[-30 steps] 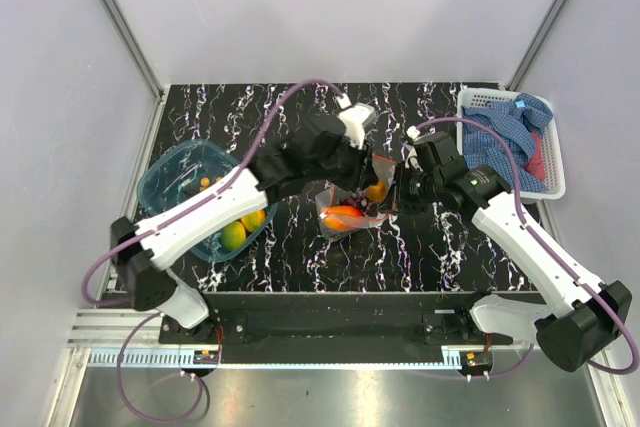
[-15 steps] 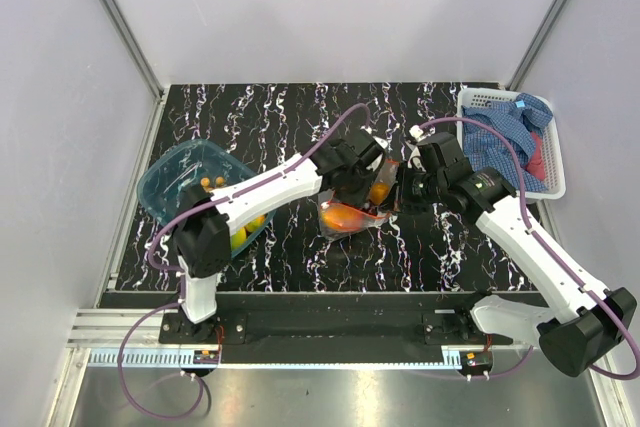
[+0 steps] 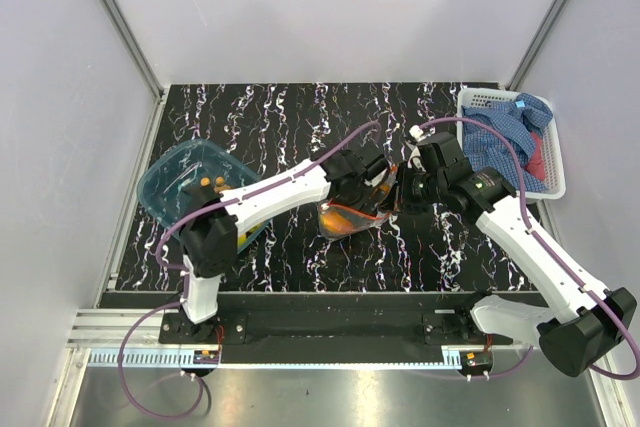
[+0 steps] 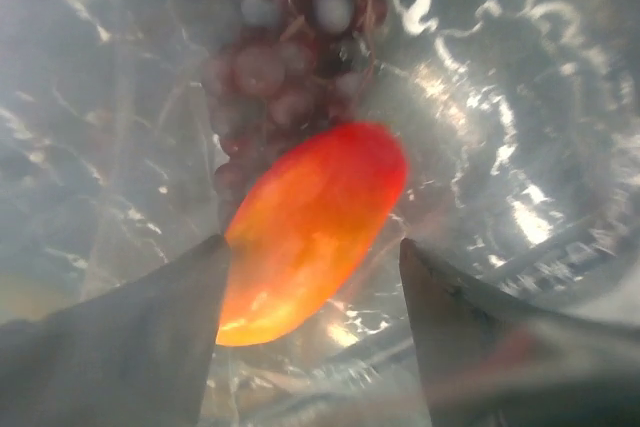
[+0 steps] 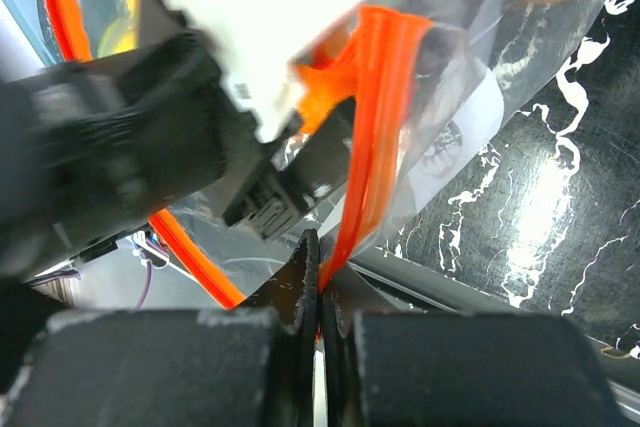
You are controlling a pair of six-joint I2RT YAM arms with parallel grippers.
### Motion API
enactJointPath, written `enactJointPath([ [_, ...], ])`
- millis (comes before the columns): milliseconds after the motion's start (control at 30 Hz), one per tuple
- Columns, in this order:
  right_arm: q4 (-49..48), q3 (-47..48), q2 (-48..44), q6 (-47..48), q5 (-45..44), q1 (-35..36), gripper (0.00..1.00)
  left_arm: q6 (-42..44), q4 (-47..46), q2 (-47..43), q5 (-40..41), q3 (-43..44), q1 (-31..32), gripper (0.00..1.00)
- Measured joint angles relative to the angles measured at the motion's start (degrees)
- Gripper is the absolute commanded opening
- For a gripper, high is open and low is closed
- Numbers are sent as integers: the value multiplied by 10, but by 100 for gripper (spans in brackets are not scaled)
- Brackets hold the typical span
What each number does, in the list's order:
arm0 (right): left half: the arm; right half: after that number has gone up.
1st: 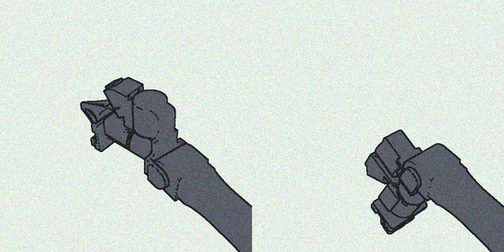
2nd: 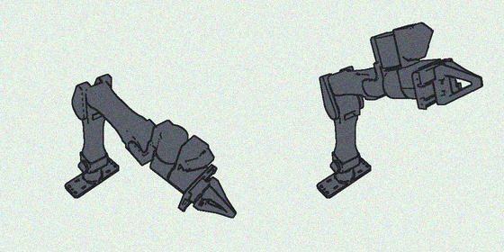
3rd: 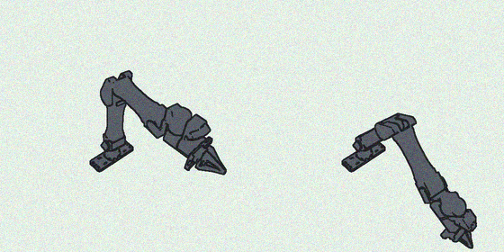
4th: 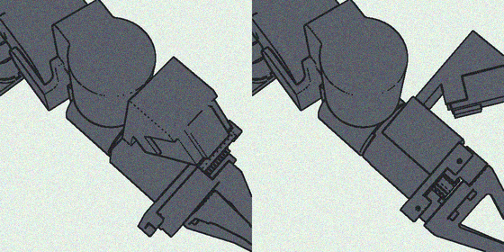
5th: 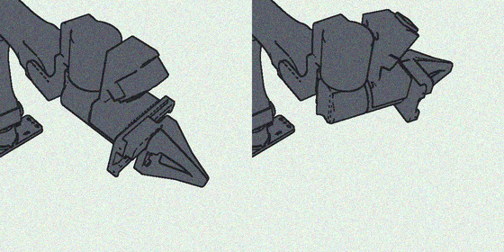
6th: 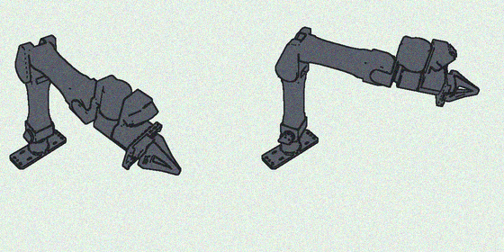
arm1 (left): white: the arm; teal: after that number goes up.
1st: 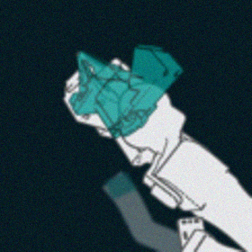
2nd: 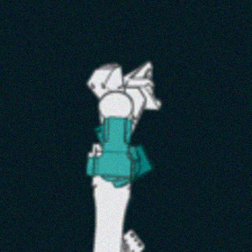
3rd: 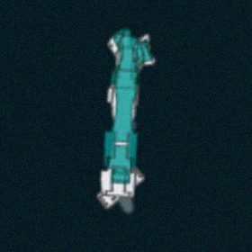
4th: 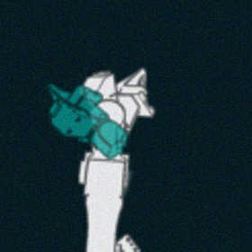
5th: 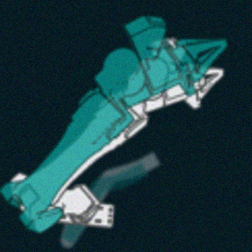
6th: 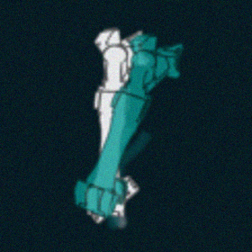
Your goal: Open the zip-top bag and remove the fake food
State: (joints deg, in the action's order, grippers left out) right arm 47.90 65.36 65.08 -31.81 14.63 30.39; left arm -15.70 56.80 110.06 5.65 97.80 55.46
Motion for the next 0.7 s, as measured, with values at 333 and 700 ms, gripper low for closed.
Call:
enactJointPath([
  [333,0,0,0,0,0,0,0,17,-1,26,-5,-40,2,63],
  [700,0,0,1,0,0,0,0,12,-6,26,40,-5,3,5],
])
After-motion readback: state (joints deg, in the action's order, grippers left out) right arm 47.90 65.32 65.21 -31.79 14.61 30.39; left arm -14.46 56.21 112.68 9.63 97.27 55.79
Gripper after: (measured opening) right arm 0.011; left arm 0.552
